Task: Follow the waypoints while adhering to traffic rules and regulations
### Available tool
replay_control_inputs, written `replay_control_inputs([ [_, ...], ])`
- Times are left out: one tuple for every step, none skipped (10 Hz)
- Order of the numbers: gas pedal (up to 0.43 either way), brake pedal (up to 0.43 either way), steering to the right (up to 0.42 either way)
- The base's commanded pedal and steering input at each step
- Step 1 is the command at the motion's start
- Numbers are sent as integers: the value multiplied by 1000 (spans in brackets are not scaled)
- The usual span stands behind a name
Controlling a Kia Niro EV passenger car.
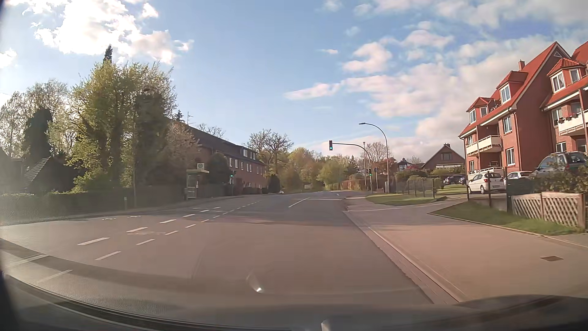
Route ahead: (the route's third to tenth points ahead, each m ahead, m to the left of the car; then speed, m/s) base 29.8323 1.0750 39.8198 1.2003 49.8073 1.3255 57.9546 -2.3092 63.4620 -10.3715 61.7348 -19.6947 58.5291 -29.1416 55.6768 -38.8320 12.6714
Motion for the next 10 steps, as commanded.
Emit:
replay_control_inputs([
  [0,24,4],
  [0,24,3],
  [0,43,1],
  [0,79,0],
  [0,98,0],
  [0,122,-1],
  [0,128,-1],
  [0,146,0],
  [0,177,1],
  [0,189,1],
])
